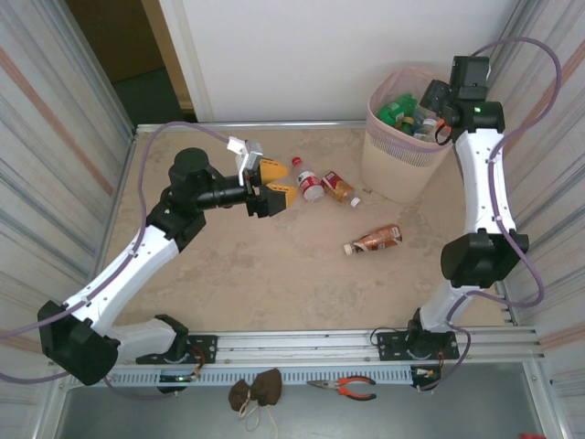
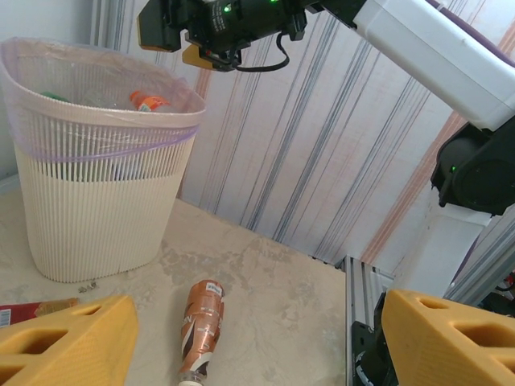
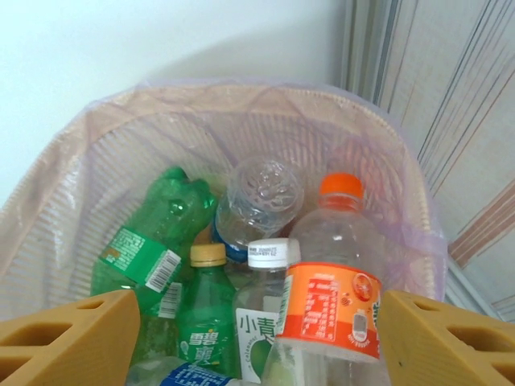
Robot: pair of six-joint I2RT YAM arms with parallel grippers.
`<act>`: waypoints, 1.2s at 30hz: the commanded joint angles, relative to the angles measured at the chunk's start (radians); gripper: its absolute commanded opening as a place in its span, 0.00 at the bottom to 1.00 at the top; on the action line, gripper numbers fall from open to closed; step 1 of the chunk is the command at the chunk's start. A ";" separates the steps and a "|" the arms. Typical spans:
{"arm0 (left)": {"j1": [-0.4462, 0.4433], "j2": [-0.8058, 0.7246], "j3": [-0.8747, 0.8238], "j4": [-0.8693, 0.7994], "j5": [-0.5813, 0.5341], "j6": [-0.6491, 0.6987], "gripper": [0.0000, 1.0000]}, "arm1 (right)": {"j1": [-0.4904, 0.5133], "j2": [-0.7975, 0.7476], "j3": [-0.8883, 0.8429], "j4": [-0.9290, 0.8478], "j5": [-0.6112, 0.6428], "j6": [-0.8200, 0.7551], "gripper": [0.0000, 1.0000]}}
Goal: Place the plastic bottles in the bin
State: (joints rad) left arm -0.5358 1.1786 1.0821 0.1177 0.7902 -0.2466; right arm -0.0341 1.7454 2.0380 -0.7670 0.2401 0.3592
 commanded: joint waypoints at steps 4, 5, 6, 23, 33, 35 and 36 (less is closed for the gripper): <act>0.010 -0.027 0.003 -0.026 -0.016 0.015 0.80 | 0.008 -0.043 0.010 0.056 -0.023 -0.040 0.78; 0.010 -0.027 0.005 -0.026 -0.019 0.015 0.80 | 0.009 -0.046 0.011 0.064 -0.030 -0.041 0.78; 0.010 -0.027 0.005 -0.026 -0.021 0.015 0.80 | 0.010 -0.049 0.011 0.071 -0.037 -0.044 0.78; 0.010 -0.010 0.009 -0.026 -0.028 0.005 0.79 | -0.009 0.003 0.013 0.183 -0.378 -0.052 0.71; 0.010 -0.001 0.007 -0.026 -0.039 -0.002 0.79 | -0.057 0.078 0.009 0.130 -0.421 -0.017 0.68; 0.010 0.000 0.006 -0.025 -0.044 -0.004 0.79 | -0.067 0.092 0.004 0.097 -0.408 -0.008 0.68; 0.010 0.002 0.004 -0.026 -0.047 -0.008 0.79 | -0.074 0.103 0.001 0.081 -0.407 -0.007 0.67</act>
State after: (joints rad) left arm -0.5358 1.1801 1.0821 0.0780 0.7559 -0.2485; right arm -0.0925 1.8248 2.0384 -0.6315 -0.1654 0.3294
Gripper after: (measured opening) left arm 0.792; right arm 0.677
